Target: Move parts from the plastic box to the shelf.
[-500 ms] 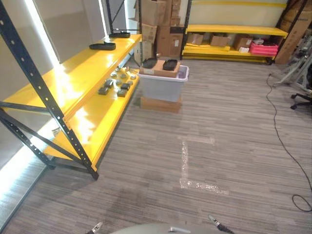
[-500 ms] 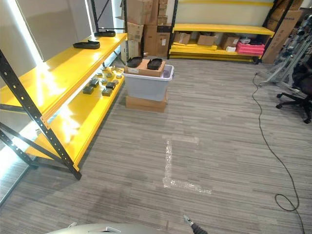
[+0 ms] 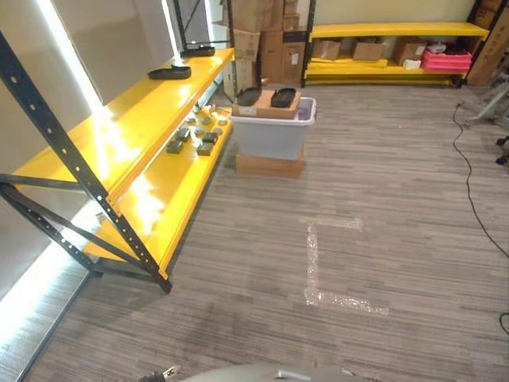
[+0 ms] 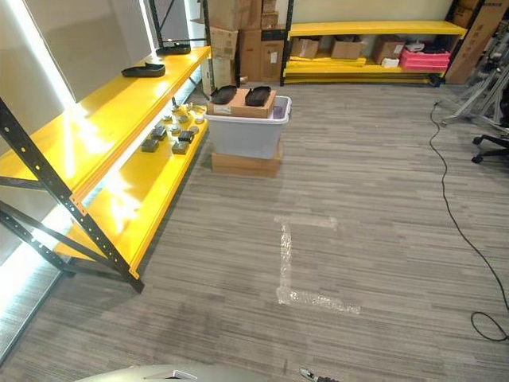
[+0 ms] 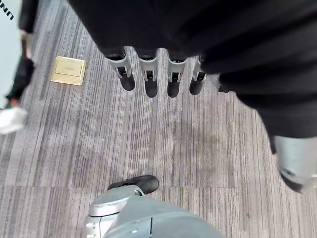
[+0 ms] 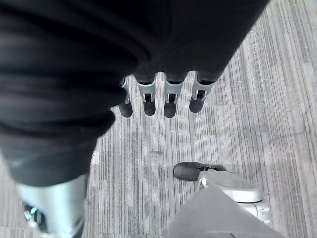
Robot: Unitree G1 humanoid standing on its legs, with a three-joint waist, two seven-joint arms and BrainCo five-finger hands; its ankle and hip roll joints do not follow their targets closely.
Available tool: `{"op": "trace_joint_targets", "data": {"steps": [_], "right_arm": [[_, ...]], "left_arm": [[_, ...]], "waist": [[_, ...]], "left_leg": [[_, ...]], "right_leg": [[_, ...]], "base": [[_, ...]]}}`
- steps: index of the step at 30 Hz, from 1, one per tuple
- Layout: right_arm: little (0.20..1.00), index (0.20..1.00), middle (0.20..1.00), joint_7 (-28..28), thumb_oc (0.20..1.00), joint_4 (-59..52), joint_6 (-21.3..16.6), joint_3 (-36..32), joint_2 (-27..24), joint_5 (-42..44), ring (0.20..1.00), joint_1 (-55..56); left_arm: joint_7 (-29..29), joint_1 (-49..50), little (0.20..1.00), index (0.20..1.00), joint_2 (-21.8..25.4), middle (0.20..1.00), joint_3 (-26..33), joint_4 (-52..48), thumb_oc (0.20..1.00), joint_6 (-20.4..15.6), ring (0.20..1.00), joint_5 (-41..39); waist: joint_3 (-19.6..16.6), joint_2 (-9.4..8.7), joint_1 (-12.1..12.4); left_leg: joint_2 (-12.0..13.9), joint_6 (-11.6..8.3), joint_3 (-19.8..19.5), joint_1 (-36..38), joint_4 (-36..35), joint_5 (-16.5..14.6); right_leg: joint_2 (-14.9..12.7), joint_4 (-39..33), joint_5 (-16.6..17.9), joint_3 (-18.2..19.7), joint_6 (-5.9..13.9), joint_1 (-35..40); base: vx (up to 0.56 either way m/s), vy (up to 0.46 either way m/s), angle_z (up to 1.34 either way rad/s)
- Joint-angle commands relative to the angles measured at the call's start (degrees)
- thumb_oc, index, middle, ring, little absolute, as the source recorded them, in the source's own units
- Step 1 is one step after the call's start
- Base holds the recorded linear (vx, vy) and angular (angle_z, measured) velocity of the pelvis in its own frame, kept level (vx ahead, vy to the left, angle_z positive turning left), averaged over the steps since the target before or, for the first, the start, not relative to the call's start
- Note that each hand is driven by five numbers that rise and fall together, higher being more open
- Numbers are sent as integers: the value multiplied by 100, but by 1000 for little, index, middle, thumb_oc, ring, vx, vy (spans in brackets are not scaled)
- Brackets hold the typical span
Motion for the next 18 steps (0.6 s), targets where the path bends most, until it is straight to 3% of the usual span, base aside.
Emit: {"op": "trace_joint_targets", "data": {"steps": [1, 5, 9, 11, 12, 14, 18], "right_arm": [[1000, 1000, 1000, -147, 1000, 211, -108, 161, 246, -8, 1000, -464], [1000, 1000, 1000, -231, 1000, 12, -156, 332, 204, -236, 1000, -585], [1000, 1000, 1000, -353, 1000, -77, -183, 272, 215, -147, 1000, -761], [1000, 1000, 1000, -404, 1000, -60, -180, 337, 261, -212, 1000, -829], [1000, 1000, 1000, -389, 1000, -41, -173, 372, 296, -238, 1000, -796], [1000, 1000, 1000, -381, 1000, -29, -171, 461, 357, -297, 1000, -740], [1000, 1000, 1000, -492, 1000, 107, -179, 284, 340, -103, 1000, -591]], "left_arm": [[157, -375, 1000, 1000, 76, 1000, 109, 82, 1000, -208, 1000, -133], [232, -481, 1000, 1000, 150, 1000, -9, -39, 1000, -224, 1000, -18], [292, -618, 1000, 1000, 206, 1000, 84, -45, 1000, -192, 1000, -185], [304, -679, 1000, 1000, 237, 1000, 80, -80, 1000, -179, 1000, -223], [280, -676, 1000, 1000, 237, 1000, 79, -54, 1000, -169, 1000, -206], [253, -671, 1000, 1000, 289, 1000, 95, 27, 1000, -131, 1000, -157], [244, -728, 1000, 1000, 298, 1000, 89, 138, 1000, -126, 1000, -131]], "waist": [[47, -359, 34], [95, -410, 58], [283, -394, 35], [555, -329, -22], [600, -303, -24], [626, -338, -103], [634, -437, -304]], "left_leg": [[130, -243, -377, 18, -77, -375], [51, -188, -362, -43, 20, -427], [-14, -21, -321, 4, 69, -484], [13, 67, -241, 186, -8, -464], [52, 70, -216, 266, -45, -483], [73, 64, -248, 402, -139, -506], [71, -3, -396, 624, -340, -603]], "right_leg": [[-845, -280, 117, 274, 812, 285], [-944, -117, 151, 290, 871, 173], [-998, 1082, 203, 546, 934, -421], [-958, 2152, 660, 525, 958, -997], [-951, 2266, 653, 406, 966, -1170], [-702, 2076, 548, 405, 907, -1462], [-406, 601, 688, 364, 822, -1578]], "base": [[-45, 167, -7], [-26, 110, -6], [-26, 133, -9], [-7, 213, -17], [75, 143, -26], [156, 8, -29], [232, -81, -3]]}}
